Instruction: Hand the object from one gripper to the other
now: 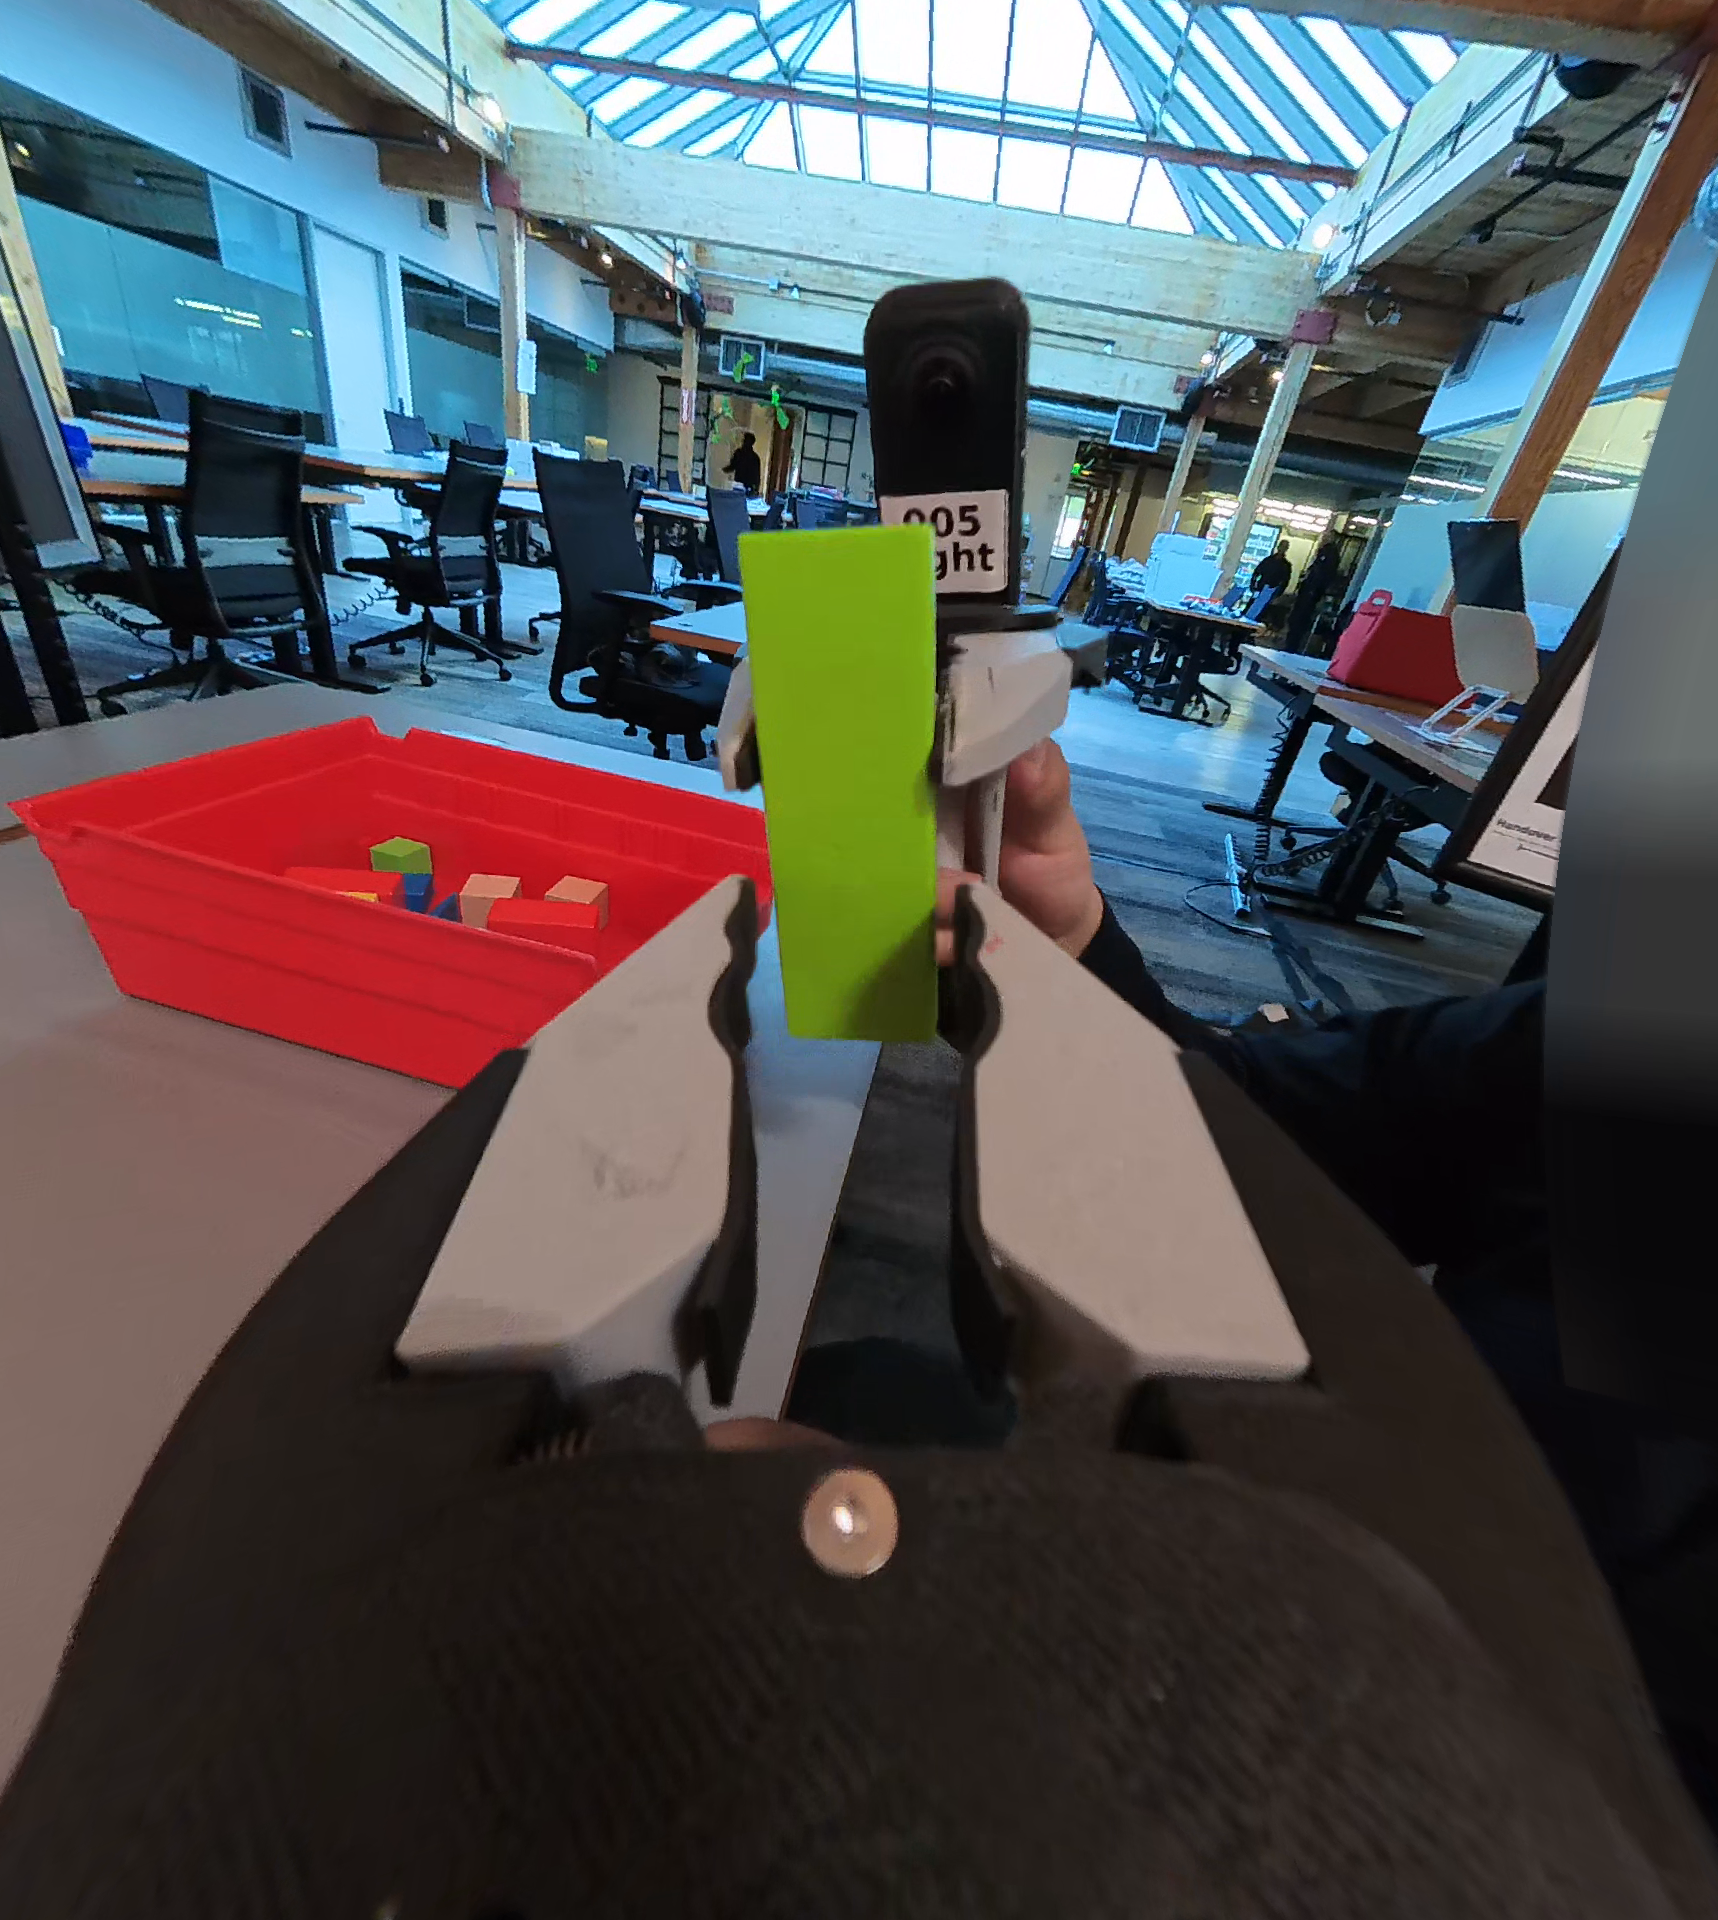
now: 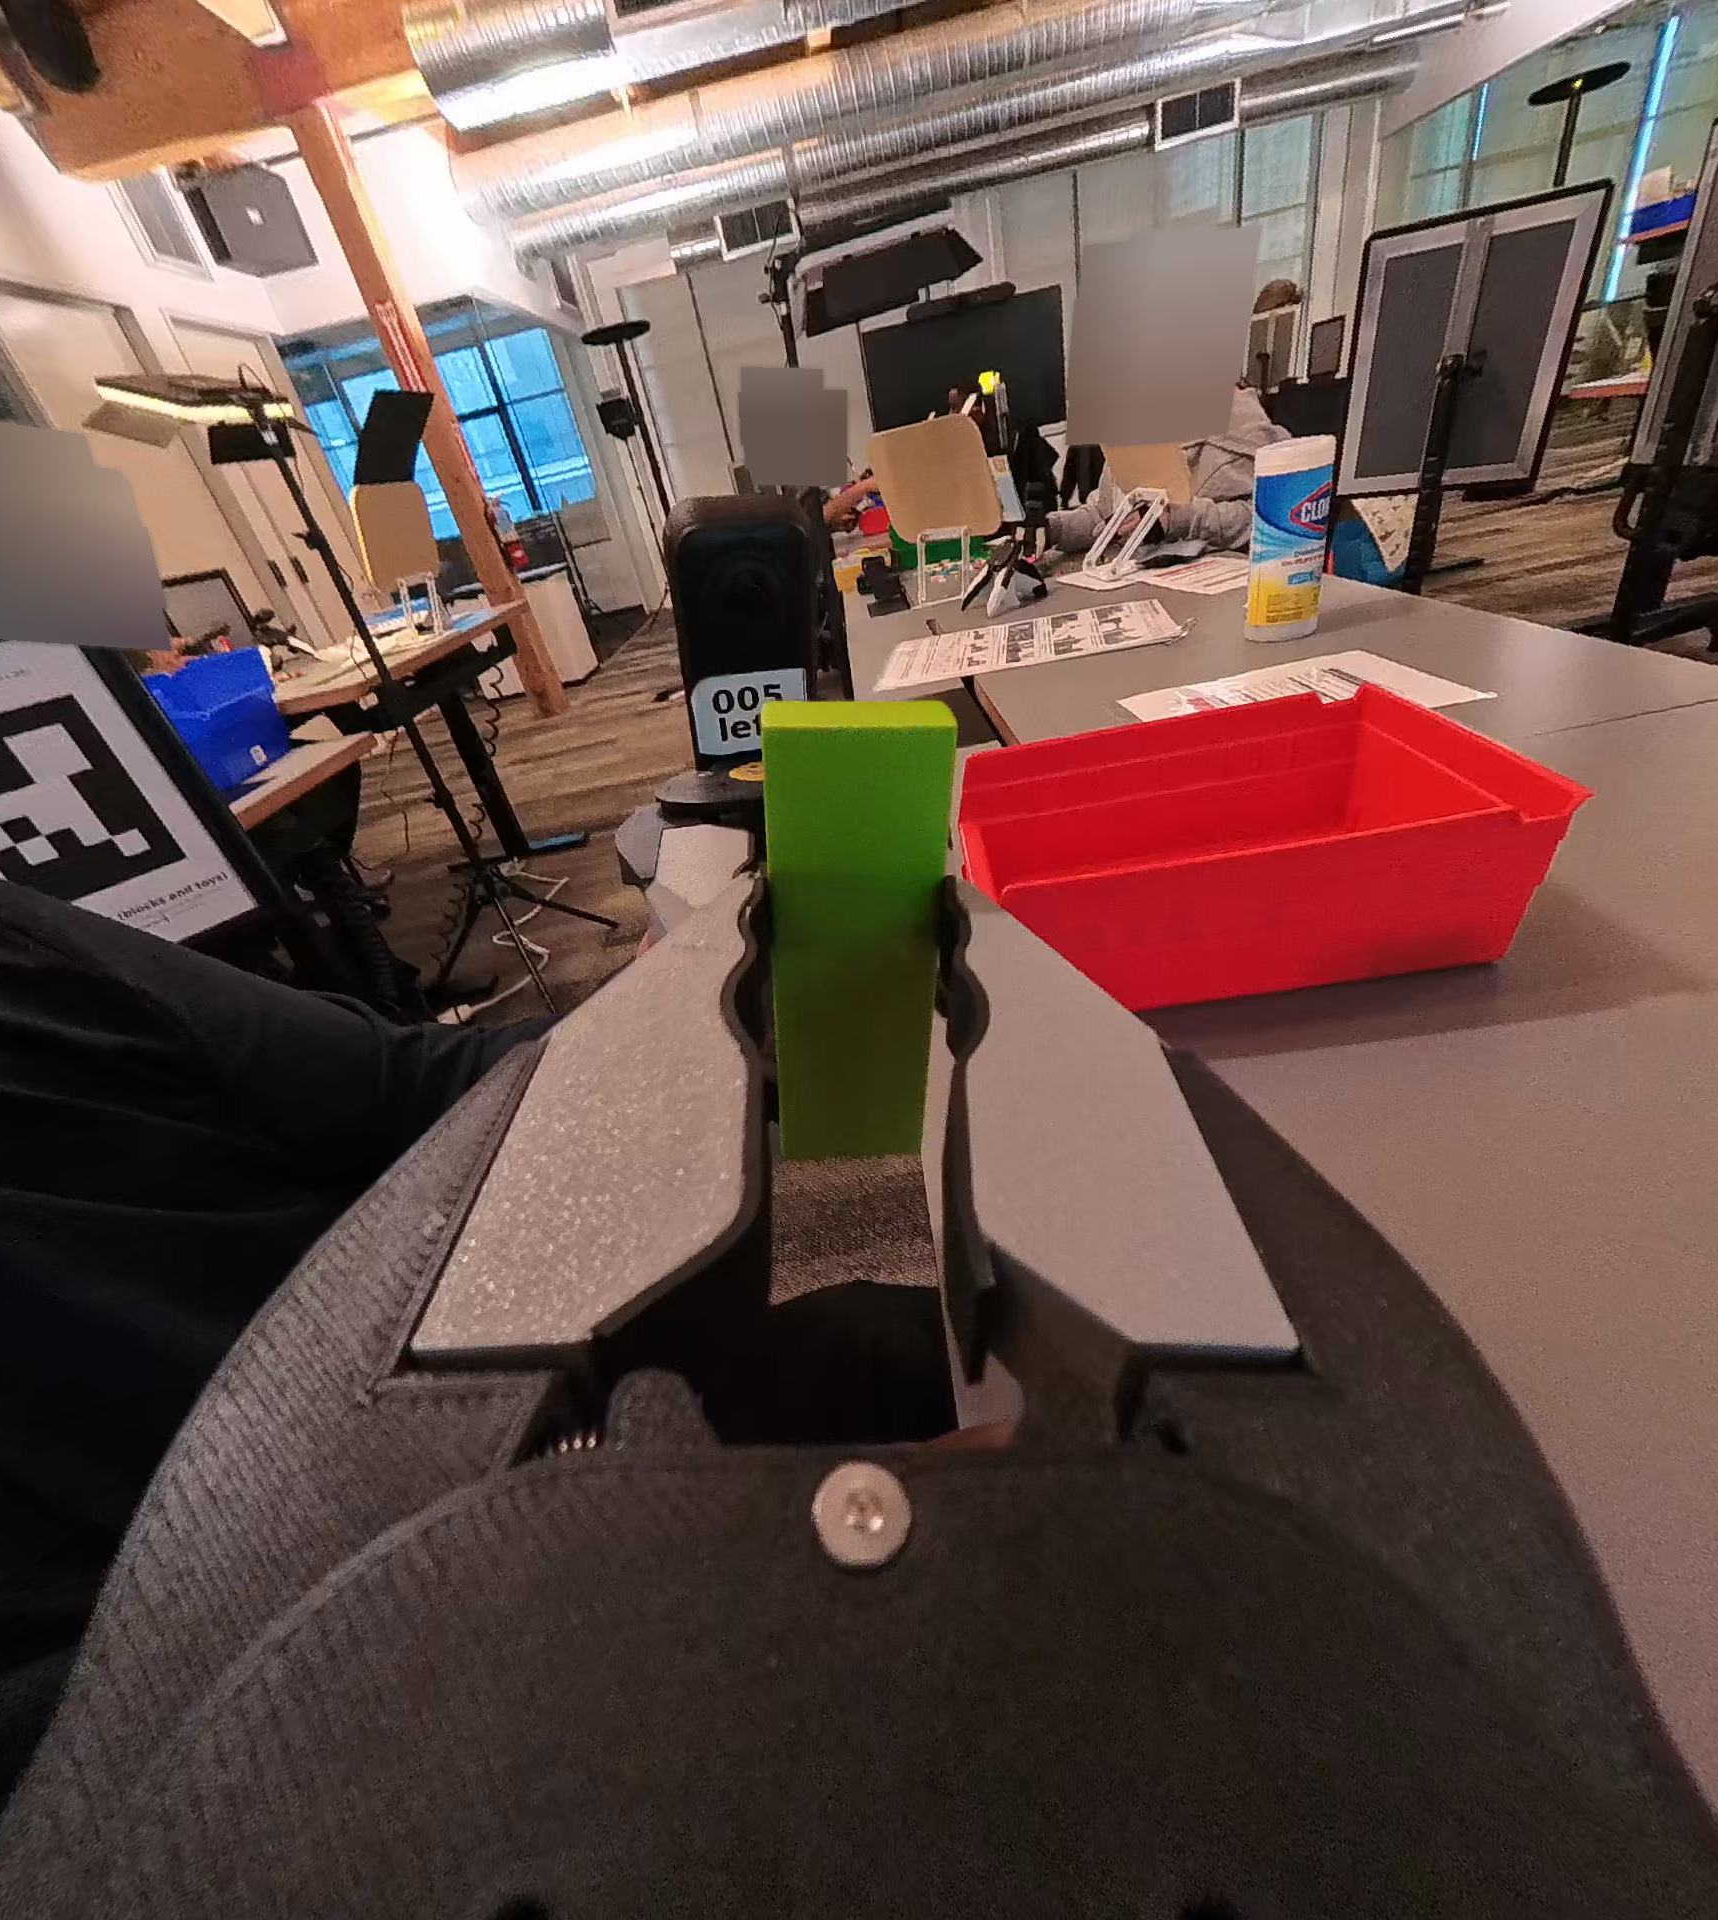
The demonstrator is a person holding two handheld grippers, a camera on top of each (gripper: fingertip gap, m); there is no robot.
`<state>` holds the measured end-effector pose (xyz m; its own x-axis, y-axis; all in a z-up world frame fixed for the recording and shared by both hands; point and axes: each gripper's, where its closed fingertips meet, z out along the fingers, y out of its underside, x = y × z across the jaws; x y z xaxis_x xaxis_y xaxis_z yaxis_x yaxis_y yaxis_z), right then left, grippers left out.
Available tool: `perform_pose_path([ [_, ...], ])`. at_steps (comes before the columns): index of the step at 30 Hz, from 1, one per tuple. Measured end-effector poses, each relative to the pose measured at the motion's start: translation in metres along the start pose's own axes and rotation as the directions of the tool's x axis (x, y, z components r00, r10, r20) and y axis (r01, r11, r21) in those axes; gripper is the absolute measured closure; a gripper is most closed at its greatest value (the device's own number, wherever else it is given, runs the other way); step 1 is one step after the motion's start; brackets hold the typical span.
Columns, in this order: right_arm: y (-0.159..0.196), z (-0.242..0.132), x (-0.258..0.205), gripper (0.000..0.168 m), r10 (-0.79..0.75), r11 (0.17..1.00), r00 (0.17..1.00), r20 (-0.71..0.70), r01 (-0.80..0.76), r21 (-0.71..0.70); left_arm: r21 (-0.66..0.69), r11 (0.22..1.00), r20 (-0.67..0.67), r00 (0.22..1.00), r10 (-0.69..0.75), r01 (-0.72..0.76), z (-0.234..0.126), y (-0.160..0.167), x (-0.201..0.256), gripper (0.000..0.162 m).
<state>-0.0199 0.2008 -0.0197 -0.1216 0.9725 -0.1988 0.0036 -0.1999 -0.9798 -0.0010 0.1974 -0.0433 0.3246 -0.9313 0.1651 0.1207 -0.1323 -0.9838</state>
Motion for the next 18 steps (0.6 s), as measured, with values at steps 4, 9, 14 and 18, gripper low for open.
perform_pose_path([
  [4, -0.006, -0.009, 0.008, 0.138, 0.012, 1.0, 1.0, -0.027, -0.011, 0.024, 0.012, 1.0, 0.015, 1.0, -0.014, 0.014, -0.005, -0.004, -0.005, 0.123],
  [9, -0.023, -0.049, 0.047, 0.138, -0.048, 0.997, 0.973, -0.227, 0.061, 0.051, 0.015, 1.0, 0.061, 0.998, -0.023, 0.023, -0.016, -0.008, -0.015, 0.122],
  [14, -0.025, -0.124, 0.12, 0.138, -0.152, 0.987, 0.79, -0.594, 0.147, -0.057, 0.038, 0.999, 0.071, 0.997, -0.041, 0.039, -0.023, -0.013, -0.02, 0.124],
  [18, 0.003, -0.166, 0.167, 0.139, -0.198, 0.977, 0.653, -0.731, 0.067, -0.205, 0.024, 0.999, 0.079, 0.996, -0.049, 0.047, -0.022, -0.01, -0.022, 0.124],
])
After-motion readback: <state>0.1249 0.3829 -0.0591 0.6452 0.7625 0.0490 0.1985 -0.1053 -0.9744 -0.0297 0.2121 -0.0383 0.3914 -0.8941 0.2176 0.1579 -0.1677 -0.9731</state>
